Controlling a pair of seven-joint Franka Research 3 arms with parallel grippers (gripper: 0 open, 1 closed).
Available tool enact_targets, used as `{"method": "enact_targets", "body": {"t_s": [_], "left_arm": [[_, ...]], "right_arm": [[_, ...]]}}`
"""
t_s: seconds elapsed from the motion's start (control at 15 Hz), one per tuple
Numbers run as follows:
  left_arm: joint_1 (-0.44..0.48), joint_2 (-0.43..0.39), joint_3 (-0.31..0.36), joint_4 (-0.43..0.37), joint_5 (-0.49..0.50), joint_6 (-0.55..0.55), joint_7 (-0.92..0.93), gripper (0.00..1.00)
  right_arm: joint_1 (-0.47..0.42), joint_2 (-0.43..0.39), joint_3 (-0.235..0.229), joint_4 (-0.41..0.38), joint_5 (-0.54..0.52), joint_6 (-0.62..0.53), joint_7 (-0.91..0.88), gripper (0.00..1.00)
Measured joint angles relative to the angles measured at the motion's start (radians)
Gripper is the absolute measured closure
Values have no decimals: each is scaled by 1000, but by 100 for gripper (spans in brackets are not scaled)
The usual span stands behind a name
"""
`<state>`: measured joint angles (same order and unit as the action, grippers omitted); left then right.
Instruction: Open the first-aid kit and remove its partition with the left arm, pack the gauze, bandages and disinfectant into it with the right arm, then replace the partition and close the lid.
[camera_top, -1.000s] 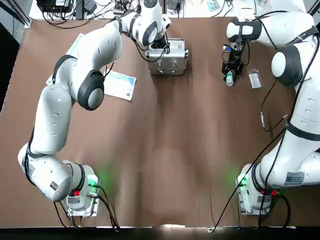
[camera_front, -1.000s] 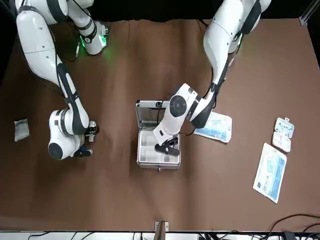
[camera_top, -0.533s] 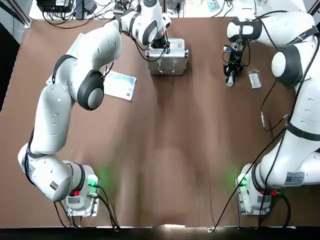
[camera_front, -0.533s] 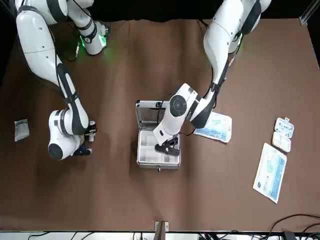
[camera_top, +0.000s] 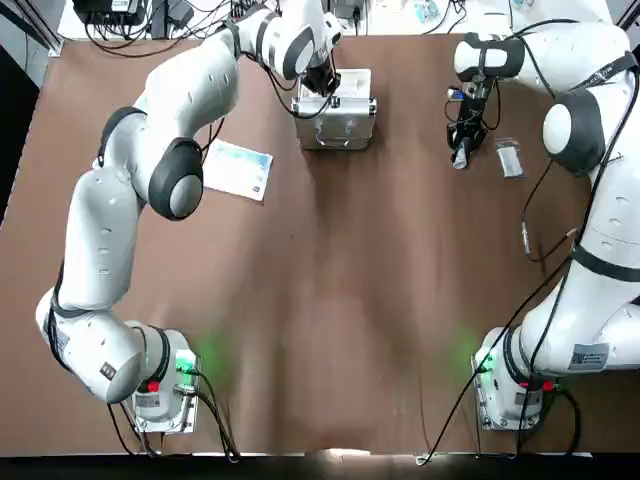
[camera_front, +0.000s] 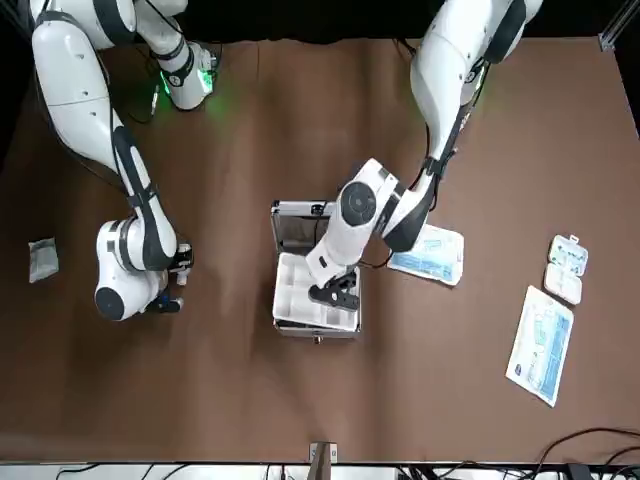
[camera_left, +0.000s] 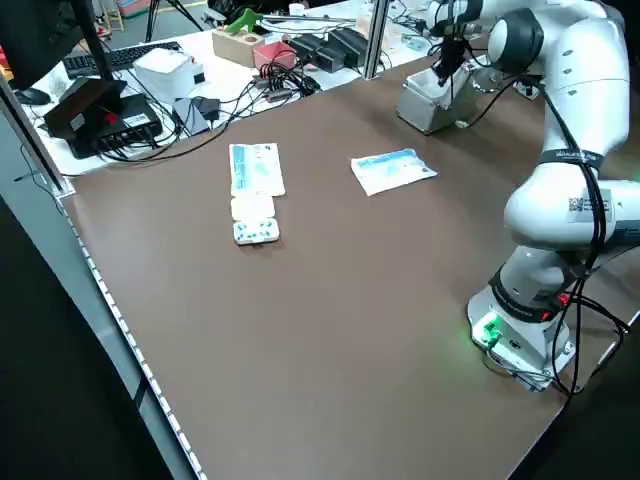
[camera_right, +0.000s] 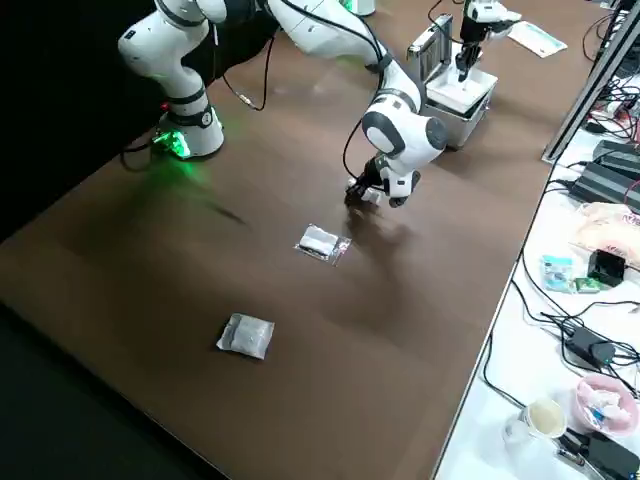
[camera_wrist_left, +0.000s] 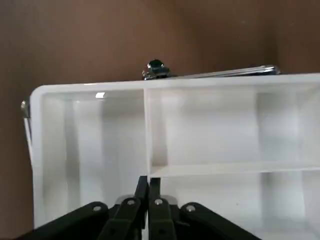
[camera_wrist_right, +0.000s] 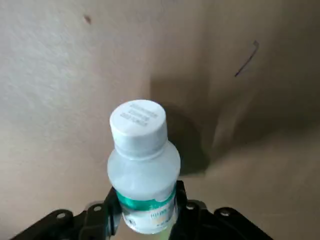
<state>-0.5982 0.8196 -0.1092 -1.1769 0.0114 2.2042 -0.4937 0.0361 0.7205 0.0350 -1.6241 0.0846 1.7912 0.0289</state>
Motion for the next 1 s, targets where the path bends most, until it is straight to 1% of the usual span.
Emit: {"method": "enact_targets", "body": {"t_s": [0.27, 0.4, 0.53, 0.73, 1.0], "left_arm": [[7, -50, 1, 2, 1, -5, 0, 96], [11, -65, 3, 3, 1, -5, 0, 96], [24, -86, 7, 6, 1, -4, 0, 96], [66, -127, 8, 7, 1, -19, 0, 96], [117, -169, 9, 7, 1, -68, 1, 96]], "right_arm": [[7, -3, 4, 39, 2, 0, 2, 55], [11, -4, 16, 69, 28, 0, 22, 55], [17, -6, 28, 111, 92, 1, 43, 55], [36, -9, 38, 178, 187, 1, 80, 55], [93, -9, 44, 277, 325, 1, 197, 55]]}}
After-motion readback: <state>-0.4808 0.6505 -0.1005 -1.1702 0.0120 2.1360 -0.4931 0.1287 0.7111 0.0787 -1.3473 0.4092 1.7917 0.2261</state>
